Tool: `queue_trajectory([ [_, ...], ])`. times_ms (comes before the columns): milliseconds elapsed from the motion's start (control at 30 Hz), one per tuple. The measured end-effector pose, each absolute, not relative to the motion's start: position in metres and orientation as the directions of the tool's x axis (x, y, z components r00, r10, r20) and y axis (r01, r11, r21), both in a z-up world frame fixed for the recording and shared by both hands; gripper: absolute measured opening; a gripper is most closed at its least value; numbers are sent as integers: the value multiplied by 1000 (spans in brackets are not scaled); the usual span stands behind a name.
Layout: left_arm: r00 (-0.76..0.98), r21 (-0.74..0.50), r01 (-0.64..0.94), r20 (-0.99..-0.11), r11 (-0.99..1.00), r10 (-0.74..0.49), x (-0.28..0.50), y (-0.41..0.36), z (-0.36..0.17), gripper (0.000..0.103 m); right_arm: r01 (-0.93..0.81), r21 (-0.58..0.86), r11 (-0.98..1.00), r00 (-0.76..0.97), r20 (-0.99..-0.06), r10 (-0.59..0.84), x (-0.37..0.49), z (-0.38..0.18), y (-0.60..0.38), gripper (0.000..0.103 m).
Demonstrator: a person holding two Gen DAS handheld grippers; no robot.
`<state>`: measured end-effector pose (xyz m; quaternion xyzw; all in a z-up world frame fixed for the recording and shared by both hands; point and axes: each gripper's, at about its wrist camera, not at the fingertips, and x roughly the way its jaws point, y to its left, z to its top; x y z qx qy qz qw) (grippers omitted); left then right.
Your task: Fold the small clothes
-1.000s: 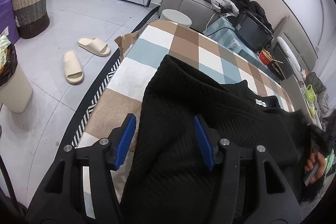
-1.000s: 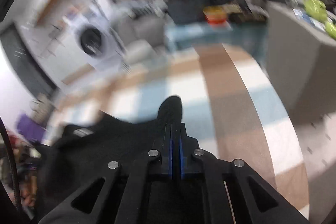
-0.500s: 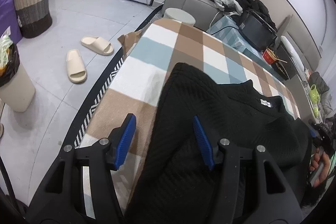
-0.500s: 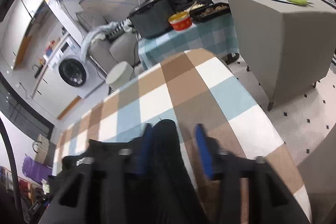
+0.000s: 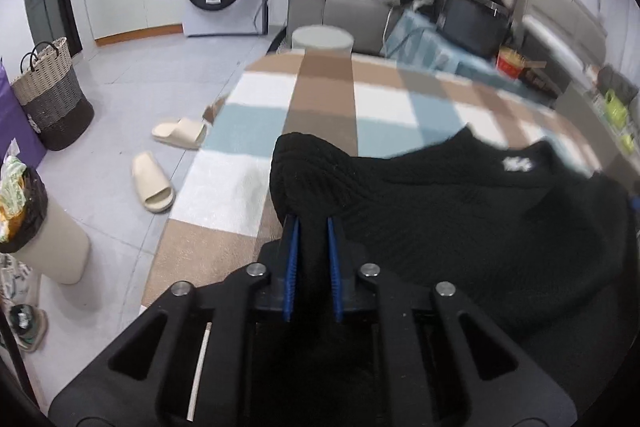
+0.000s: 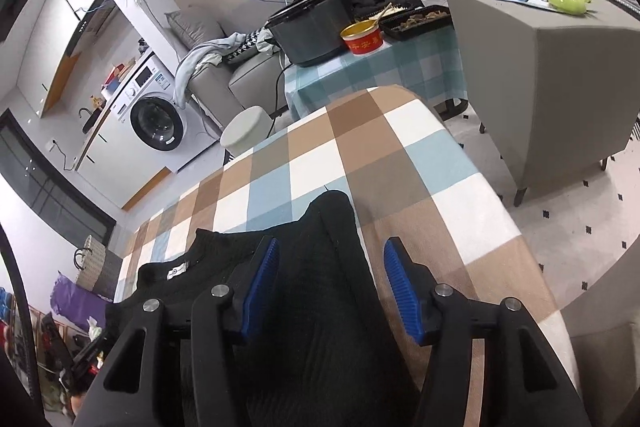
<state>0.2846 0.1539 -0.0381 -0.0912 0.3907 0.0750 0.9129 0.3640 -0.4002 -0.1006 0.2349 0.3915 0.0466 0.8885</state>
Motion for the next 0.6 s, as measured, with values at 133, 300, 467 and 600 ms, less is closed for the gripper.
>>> queue_trajectory([
  [133, 780, -192, -178, -625, 965, 20, 255, 158, -9, 9, 102, 455, 884, 694, -670, 265, 356, -98, -404, 57],
  [300, 778, -247, -255, -627, 935, 46, 251, 179, -4, 6, 111, 457, 882, 696, -669, 259, 353, -99, -410, 59],
  [467, 667, -294, -414, -742, 862, 67, 261, 206, -33, 6, 130, 470, 873, 677, -685, 268, 349, -105, -413, 60],
  [600, 666, -323, -405, -745, 856, 34, 255, 209, -30, 10, 107, 461, 881, 659, -696, 284, 345, -103, -405, 60],
])
